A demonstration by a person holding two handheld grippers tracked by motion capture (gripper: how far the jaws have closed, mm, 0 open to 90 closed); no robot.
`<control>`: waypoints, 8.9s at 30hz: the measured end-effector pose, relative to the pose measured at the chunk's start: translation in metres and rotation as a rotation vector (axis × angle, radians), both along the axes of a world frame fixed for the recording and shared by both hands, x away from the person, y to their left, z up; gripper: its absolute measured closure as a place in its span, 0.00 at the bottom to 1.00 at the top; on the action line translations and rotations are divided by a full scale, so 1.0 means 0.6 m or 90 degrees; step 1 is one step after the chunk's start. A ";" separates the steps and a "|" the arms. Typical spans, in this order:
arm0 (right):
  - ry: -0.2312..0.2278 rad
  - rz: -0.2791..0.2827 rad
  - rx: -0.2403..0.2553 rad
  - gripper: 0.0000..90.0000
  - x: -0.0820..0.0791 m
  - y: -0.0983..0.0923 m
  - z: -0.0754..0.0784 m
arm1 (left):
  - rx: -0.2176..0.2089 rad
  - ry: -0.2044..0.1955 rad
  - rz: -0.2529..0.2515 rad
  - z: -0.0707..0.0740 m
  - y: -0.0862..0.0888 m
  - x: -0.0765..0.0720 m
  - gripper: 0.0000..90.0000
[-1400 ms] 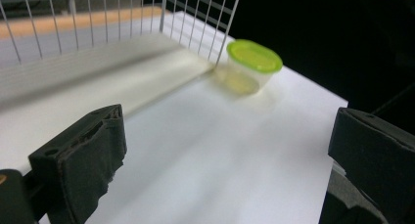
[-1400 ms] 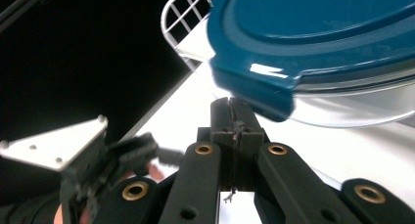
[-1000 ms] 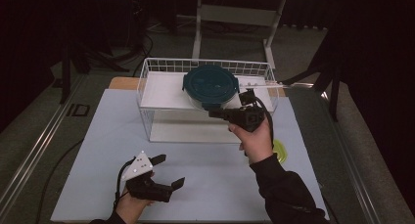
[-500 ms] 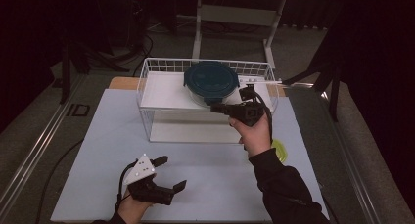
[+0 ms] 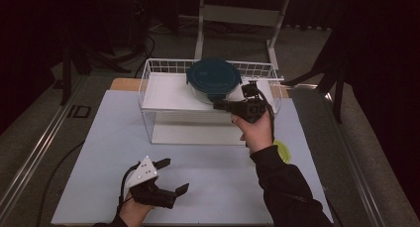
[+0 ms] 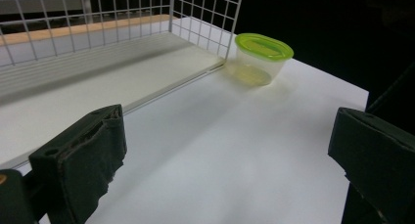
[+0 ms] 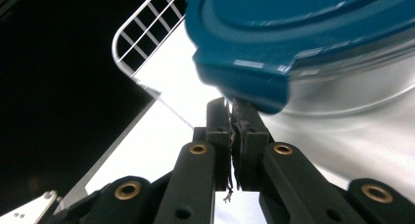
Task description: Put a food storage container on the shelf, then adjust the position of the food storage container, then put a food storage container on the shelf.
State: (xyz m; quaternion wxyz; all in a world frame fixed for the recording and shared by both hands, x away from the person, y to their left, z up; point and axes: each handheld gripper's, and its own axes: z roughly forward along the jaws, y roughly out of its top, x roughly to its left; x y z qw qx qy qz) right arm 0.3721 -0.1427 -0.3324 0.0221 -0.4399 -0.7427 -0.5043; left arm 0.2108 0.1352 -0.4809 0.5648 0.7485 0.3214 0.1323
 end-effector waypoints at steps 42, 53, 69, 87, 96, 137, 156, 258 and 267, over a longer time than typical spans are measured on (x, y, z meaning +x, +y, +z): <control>-0.156 -0.036 -0.076 0.23 -0.183 -0.251 -0.139 | -0.020 -0.009 -0.040 -0.016 0.012 -0.013 0.01; -0.153 -0.128 -0.134 0.43 -0.185 -0.330 -0.188 | -0.023 -0.011 -0.044 -0.016 0.012 -0.012 0.01; -0.079 -0.175 -0.197 0.96 -0.152 -0.381 -0.255 | -0.023 -0.013 -0.047 -0.015 0.012 -0.013 0.01; -0.018 -0.194 -0.196 1.00 -0.108 -0.381 -0.312 | -0.019 -0.010 -0.050 -0.017 0.011 -0.013 0.01; -0.015 -0.180 -0.190 1.00 -0.106 -0.369 -0.313 | -0.020 -0.009 -0.051 -0.017 0.011 -0.013 0.01; -0.006 -0.113 -0.174 1.00 -0.075 -0.311 -0.321 | -0.013 -0.004 -0.058 -0.019 0.009 -0.014 0.01; -0.008 -0.056 -0.183 1.00 -0.065 -0.245 -0.321 | -0.014 -0.007 -0.060 -0.018 0.009 -0.016 0.01; -0.077 0.096 -0.151 0.67 -0.099 -0.071 -0.272 | -0.012 -0.004 -0.013 0.010 0.023 0.000 0.01; -0.118 0.090 -0.091 0.27 -0.134 -0.087 -0.226 | -0.012 0.013 -0.028 0.049 0.012 0.031 0.01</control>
